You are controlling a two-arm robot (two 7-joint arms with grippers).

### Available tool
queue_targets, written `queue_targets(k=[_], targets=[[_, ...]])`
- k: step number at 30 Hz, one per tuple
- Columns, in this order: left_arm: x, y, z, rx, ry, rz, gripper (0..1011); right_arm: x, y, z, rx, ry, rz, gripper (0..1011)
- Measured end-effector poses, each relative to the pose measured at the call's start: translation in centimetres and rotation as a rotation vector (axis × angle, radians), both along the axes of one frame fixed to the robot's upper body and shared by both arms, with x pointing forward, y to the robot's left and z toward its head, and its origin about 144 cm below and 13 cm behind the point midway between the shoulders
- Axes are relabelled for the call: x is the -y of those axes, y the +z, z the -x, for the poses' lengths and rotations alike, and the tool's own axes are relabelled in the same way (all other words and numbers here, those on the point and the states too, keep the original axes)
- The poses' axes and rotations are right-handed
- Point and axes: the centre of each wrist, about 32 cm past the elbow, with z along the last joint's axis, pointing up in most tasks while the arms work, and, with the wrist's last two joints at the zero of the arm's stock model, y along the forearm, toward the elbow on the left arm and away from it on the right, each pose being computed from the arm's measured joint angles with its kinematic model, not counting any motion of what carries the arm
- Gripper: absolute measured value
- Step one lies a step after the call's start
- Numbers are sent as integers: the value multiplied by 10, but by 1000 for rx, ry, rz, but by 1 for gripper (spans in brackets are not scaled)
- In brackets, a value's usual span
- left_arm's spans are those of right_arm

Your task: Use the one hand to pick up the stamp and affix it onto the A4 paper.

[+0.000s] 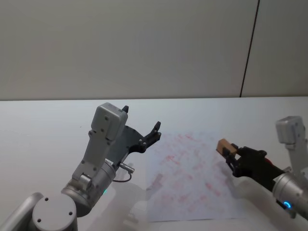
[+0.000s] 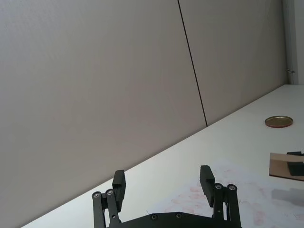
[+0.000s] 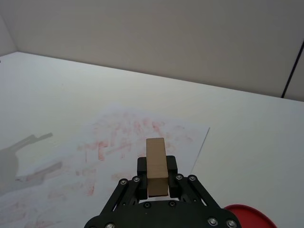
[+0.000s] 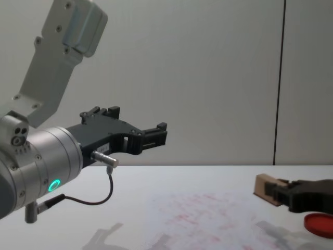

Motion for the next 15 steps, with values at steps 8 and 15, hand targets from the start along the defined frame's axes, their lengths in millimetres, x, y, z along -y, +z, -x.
queue_targets(k=[8, 15], targets=[[0, 0, 0, 0, 0, 0, 993, -13, -4, -5, -23, 41, 13, 219], [0, 0, 0, 0, 0, 0, 993, -20, -10, -7, -39, 59, 23, 219]])
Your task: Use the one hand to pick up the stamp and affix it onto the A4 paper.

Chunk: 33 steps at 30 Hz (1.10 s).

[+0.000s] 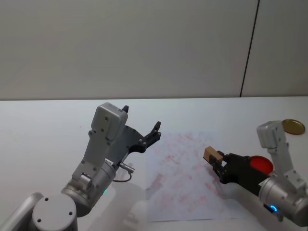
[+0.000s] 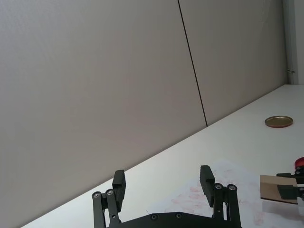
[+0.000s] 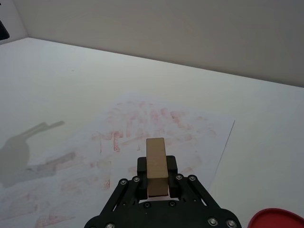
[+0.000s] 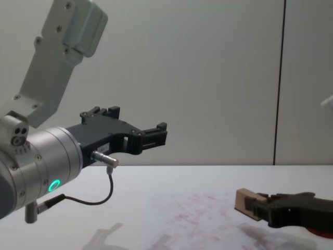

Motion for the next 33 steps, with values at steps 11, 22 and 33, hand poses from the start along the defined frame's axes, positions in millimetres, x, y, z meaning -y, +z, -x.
queue_targets(k=[11, 22, 33], targets=[[0, 0, 0, 0, 0, 0, 993, -7, -8, -2, -6, 21, -4, 219], [0, 0, 0, 0, 0, 0, 993, -11, -14, -2, -14, 27, 1, 219], [0, 0, 0, 0, 0, 0, 993, -12, -18, -5, -32, 26, 22, 219]])
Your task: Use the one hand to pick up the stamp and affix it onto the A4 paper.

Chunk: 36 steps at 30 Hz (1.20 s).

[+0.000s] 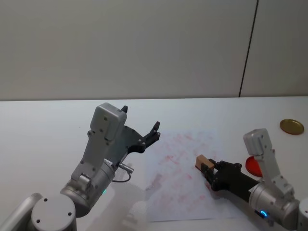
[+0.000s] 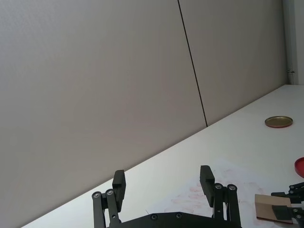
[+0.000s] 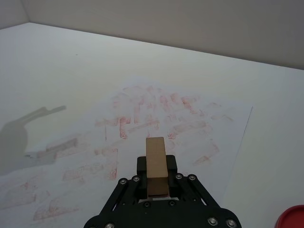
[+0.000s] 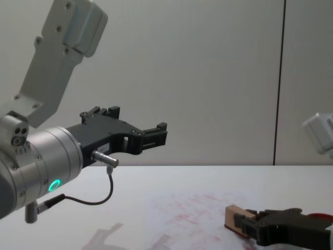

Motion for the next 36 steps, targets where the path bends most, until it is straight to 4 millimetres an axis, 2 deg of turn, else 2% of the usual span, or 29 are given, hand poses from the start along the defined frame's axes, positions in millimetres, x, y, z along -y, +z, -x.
queue_targets(k=[15, 22, 36], targets=[[0, 0, 0, 0, 0, 0, 993, 2, 2, -3, -6, -3, -9, 219], [0, 0, 0, 0, 0, 0, 993, 7, 10, -5, 27, -24, -58, 219], [0, 0, 0, 0, 0, 0, 993, 31, 25, -5, 77, -118, -81, 219]])
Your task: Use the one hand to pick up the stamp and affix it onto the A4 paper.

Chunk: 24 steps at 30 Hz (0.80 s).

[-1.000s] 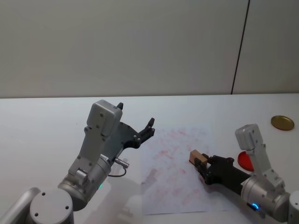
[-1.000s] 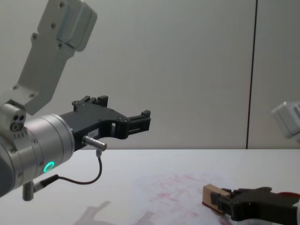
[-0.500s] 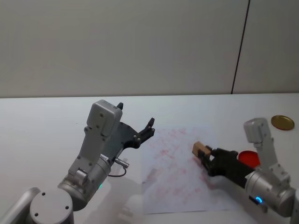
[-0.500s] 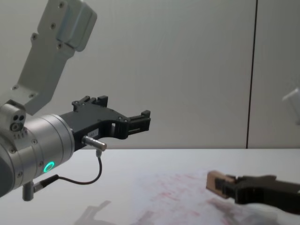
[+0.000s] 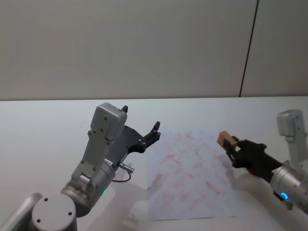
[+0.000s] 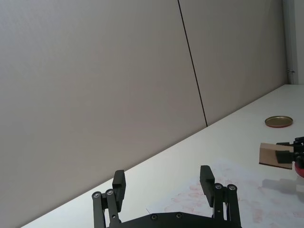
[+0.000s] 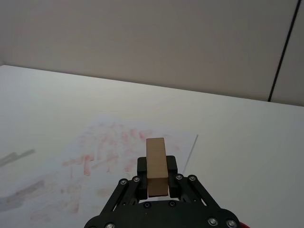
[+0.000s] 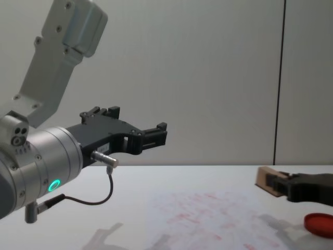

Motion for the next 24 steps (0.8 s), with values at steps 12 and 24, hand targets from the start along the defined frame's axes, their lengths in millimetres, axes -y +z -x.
queue_targets(k=[12, 24], targets=[[0, 0, 0, 0, 0, 0, 993, 25, 2, 5, -20, -65, 34, 219], [0, 0, 0, 0, 0, 0, 993, 41, -1, 14, -52, -88, 48, 219]])
